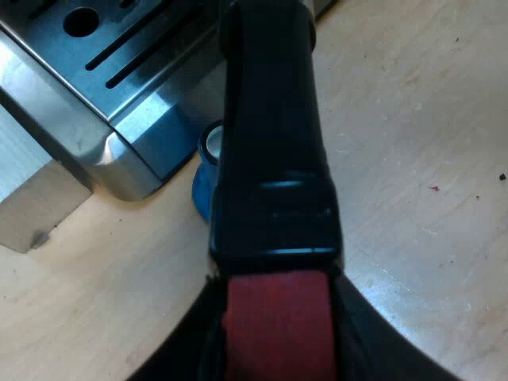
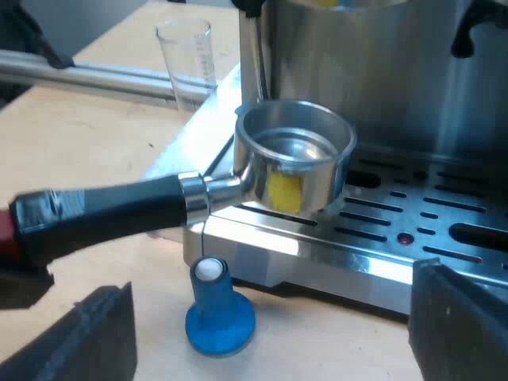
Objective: Put the handle in the coffee machine
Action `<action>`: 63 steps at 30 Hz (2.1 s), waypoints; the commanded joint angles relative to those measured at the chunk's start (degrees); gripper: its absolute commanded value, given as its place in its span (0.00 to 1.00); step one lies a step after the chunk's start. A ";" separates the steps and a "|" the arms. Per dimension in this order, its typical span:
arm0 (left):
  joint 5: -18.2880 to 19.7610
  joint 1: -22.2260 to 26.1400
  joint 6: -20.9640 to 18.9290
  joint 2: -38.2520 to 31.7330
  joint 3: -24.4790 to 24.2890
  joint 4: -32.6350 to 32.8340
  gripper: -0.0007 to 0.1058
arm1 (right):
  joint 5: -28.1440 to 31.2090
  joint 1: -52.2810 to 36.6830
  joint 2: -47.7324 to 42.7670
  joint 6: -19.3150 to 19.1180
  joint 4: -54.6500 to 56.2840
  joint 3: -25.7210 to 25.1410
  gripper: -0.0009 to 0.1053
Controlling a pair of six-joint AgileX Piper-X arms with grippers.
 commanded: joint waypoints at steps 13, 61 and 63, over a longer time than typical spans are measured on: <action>1.01 0.07 -0.40 0.10 -1.06 -7.26 0.01 | -2.42 -6.42 3.10 -5.28 -9.72 -0.12 0.69; 19.61 12.38 17.31 17.25 -1.06 -16.30 0.01 | -3.38 -9.28 12.85 -12.56 -28.01 -0.12 0.66; 19.63 14.16 18.25 17.33 -1.06 -16.62 0.01 | -3.38 -9.28 12.85 -12.56 -28.01 -0.12 0.66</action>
